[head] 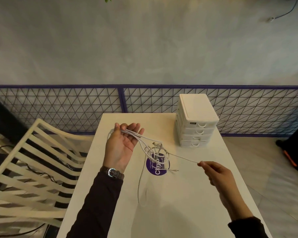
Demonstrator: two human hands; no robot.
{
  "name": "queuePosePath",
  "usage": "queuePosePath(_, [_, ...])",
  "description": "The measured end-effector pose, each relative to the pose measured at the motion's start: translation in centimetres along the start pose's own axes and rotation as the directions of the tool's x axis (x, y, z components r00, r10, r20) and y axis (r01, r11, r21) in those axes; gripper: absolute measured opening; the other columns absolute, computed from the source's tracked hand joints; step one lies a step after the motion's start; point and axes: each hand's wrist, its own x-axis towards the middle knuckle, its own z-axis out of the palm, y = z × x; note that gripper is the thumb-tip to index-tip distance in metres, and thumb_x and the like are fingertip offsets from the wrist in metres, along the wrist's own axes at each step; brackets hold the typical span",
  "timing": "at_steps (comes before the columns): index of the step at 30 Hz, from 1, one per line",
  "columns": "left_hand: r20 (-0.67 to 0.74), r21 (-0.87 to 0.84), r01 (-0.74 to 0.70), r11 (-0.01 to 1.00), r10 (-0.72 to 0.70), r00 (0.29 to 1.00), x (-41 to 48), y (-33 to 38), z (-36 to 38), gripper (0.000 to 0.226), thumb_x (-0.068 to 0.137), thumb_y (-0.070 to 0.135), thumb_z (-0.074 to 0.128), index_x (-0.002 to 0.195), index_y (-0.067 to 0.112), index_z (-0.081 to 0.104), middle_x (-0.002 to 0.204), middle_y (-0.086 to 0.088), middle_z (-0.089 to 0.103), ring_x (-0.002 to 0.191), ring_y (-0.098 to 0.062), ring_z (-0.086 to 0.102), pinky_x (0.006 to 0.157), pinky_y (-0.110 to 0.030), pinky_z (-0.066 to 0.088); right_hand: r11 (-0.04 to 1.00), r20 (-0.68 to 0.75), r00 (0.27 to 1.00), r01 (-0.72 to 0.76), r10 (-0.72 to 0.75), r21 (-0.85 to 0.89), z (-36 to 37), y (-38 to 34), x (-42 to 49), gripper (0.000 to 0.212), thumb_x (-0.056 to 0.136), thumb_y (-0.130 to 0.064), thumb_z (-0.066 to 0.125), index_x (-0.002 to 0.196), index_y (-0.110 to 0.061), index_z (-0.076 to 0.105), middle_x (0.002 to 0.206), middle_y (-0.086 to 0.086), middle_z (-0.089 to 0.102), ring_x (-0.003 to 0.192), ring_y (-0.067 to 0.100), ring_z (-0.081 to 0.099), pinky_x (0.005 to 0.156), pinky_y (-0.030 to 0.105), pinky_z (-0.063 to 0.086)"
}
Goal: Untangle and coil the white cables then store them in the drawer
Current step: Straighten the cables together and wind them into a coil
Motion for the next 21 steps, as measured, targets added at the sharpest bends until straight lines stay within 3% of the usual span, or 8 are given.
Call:
queuePosePath(4, [0.033,0.013,0.009,1.000,-0.009,0.999,-0.1,-0.6,0.5,0.043,0.101,0.032,0.026,0.066,0.012,0.043,0.065,-0.005,0.069,0.075,-0.016,0.072,0.084,-0.041,0.054,0.997,0.126,0.990,0.054,-0.059,0.048,0.5,-1.2,-0.8,0.015,0.087,-0.016,0.062,0.079,-0.012,0.075,0.055,-0.001,0.047,0.052,0.013,0.034,0.051,0.023,0.028])
queuePosePath(7, [0.033,0.030,0.007,1.000,-0.008,0.999,-0.4,-0.9,0.9,0.043,0.101,0.032,0.025,0.066,0.012,0.042,0.065,-0.005,0.069,0.075,-0.015,0.072,0.088,-0.040,0.054,0.993,0.177,0.978,0.115,-0.115,0.008,1.0,-3.0,-2.0,0.014,0.083,-0.011,0.066,0.071,-0.009,0.073,0.046,-0.007,0.051,0.044,0.004,0.038,0.044,0.011,0.032])
queuePosePath(10, [0.034,0.052,0.011,0.999,-0.012,0.999,-0.7,-1.5,1.2,0.044,0.101,0.032,0.025,0.066,0.012,0.043,0.066,-0.006,0.069,0.076,-0.016,0.072,0.093,-0.041,0.048,0.975,0.160,0.964,0.220,-0.211,-0.043,2.3,-4.6,-2.9,0.022,0.074,-0.008,0.075,0.056,-0.005,0.062,0.041,-0.007,0.051,0.040,0.002,0.038,0.043,0.010,0.031])
queuePosePath(13, [0.051,0.059,0.027,0.998,-0.030,0.998,-1.0,-2.1,1.6,0.044,0.101,0.032,0.024,0.066,0.012,0.043,0.067,-0.006,0.070,0.078,-0.016,0.072,0.095,-0.040,0.046,0.923,0.109,0.951,0.307,-0.289,-0.231,4.4,-5.0,-2.9,0.026,0.068,-0.012,0.079,0.054,-0.006,0.058,0.045,-0.004,0.047,0.040,0.006,0.034,0.042,0.015,0.029])
queuePosePath(16, [0.058,0.053,0.042,0.998,-0.045,0.997,-1.3,-2.6,1.9,0.043,0.101,0.032,0.024,0.067,0.012,0.042,0.066,-0.006,0.070,0.077,-0.016,0.072,0.095,-0.041,0.046,0.842,0.113,0.928,0.370,-0.356,-0.393,6.2,-4.3,-2.4,0.027,0.065,-0.014,0.076,0.055,-0.014,0.051,0.061,0.000,0.054,0.055,0.013,0.048,0.052,0.024,0.037])
queuePosePath(21, [0.063,-0.029,0.090,0.996,-0.088,0.994,-1.9,-2.6,1.7,0.041,0.100,0.029,0.027,0.068,0.010,0.043,0.066,-0.008,0.069,0.078,-0.019,0.073,0.093,-0.045,0.045,0.938,0.131,0.967,0.246,-0.220,-0.243,7.9,-2.9,-1.7,0.036,0.071,-0.014,0.076,0.055,-0.019,0.043,0.091,-0.001,0.062,0.086,0.010,0.059,0.066,0.018,0.045])
